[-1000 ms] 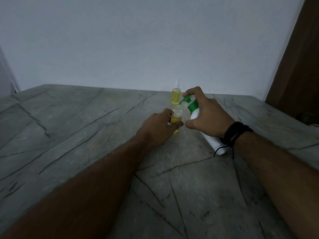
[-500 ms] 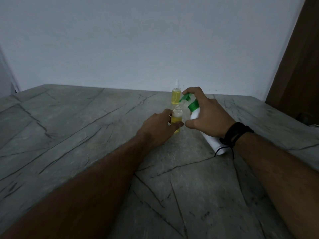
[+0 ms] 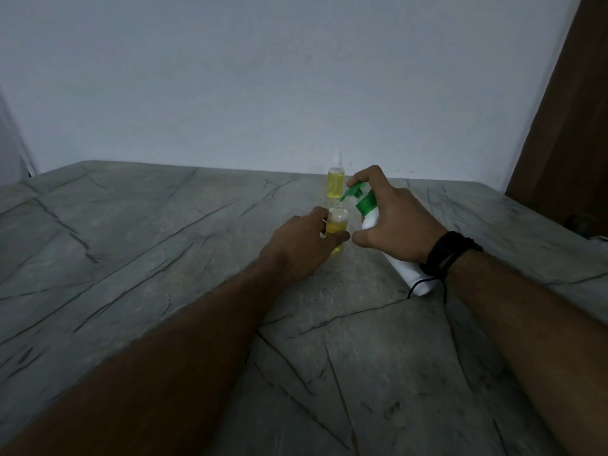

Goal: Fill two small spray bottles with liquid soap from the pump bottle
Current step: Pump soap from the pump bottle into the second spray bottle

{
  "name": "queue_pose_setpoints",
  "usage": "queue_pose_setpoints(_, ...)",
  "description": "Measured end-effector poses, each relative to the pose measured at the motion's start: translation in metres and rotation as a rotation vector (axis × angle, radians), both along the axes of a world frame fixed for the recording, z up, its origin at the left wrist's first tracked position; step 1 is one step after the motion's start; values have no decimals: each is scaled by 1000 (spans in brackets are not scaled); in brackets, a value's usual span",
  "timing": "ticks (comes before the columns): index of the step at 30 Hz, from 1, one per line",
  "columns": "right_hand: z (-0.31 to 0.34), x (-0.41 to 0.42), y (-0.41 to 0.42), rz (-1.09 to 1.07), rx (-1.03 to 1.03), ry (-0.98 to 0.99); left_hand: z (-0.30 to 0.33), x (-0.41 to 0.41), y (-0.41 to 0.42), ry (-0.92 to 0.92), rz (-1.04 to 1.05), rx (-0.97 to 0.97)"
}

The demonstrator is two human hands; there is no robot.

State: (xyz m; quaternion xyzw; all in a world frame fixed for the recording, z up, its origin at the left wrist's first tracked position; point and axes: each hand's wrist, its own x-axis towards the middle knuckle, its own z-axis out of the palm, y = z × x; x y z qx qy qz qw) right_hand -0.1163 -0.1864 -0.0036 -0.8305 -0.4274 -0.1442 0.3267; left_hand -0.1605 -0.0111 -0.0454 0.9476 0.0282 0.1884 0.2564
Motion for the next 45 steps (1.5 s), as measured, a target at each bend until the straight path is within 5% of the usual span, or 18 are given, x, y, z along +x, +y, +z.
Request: queue_pose_setpoints(45,0,1,-1,2,28,-2,0,1,1,8,-5,-9)
